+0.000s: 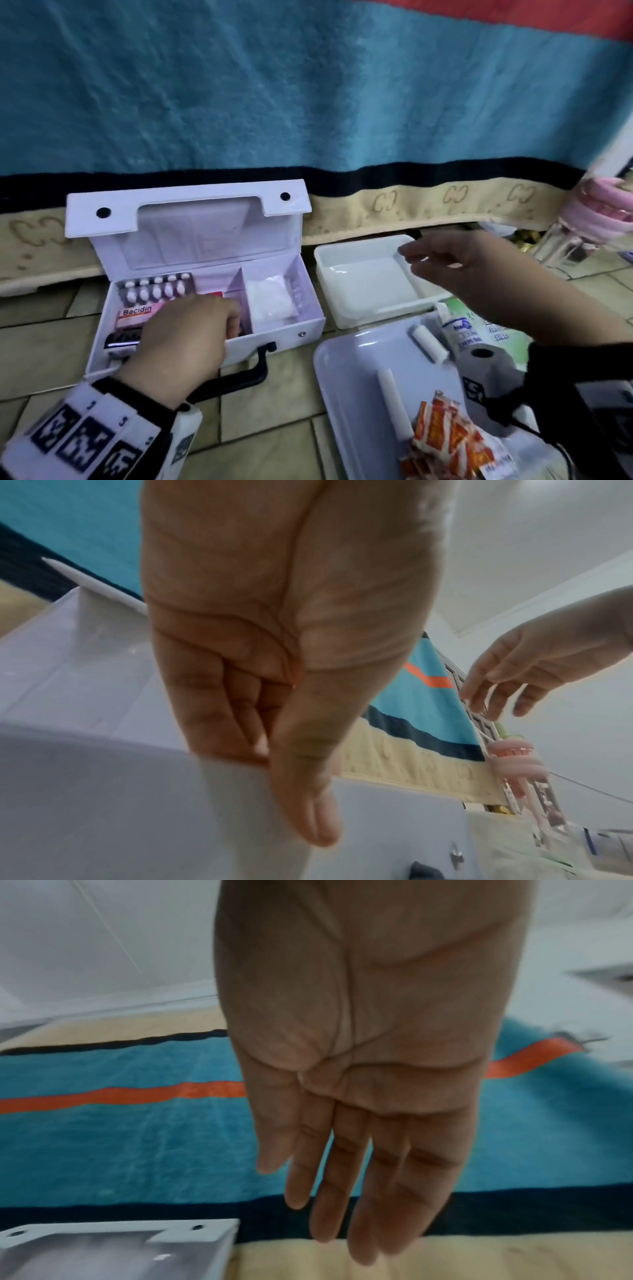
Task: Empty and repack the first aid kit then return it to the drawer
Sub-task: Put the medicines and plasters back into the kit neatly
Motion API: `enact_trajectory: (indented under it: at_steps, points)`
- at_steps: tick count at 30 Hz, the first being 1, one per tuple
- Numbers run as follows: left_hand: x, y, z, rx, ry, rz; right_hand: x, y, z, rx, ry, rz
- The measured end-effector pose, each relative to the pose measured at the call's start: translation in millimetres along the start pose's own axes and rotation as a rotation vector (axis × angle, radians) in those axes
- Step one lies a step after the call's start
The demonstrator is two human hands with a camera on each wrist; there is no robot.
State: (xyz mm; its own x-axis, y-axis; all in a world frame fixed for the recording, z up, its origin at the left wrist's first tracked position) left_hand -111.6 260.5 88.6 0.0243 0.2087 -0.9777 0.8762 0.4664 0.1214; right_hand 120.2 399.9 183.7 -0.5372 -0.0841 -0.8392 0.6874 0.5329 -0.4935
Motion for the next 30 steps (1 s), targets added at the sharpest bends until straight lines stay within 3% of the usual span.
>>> enact_trajectory:
  at_steps: [5, 10, 13, 15, 21, 24, 30]
  points:
    - [-3, 12, 2, 0.063, -0.004, -0.107, -32, 87, 23, 0.189, 0.162, 0.186]
    - [-4, 17, 1, 0.085, -0.021, -0.145, -16, 139, 42, 0.34, 0.062, 0.35]
    - [-3, 17, 2, 0.075, -0.022, -0.17, 13, 142, 49, 0.329, -0.117, 0.439]
    - [-1, 14, 1, 0.047, -0.022, -0.185, 27, 138, 50, 0.315, -0.147, 0.467]
    - [-2, 10, 7, -0.023, 0.018, -0.194, 40, 134, 38, 0.318, -0.074, 0.515]
    - [-3, 9, 6, -0.029, 0.024, -0.18, 41, 135, 34, 0.378, -0.042, 0.421]
    - [-2, 8, 5, -0.033, 0.022, -0.113, 5, 120, 27, 0.447, 0.007, 0.384]
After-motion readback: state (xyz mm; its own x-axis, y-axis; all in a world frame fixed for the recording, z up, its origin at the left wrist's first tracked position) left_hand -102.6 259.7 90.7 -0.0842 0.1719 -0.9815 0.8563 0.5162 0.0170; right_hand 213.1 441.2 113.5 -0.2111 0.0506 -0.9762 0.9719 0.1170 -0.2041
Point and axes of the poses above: each hand's wrist, its own z-axis away from the middle knuckle, its own x-axis out of the palm, y = z × x, the point moved 8 cm from there along -z, towards the middle knuckle, and after that the axes turned 14 degrees about y, right-handed, at the moved point
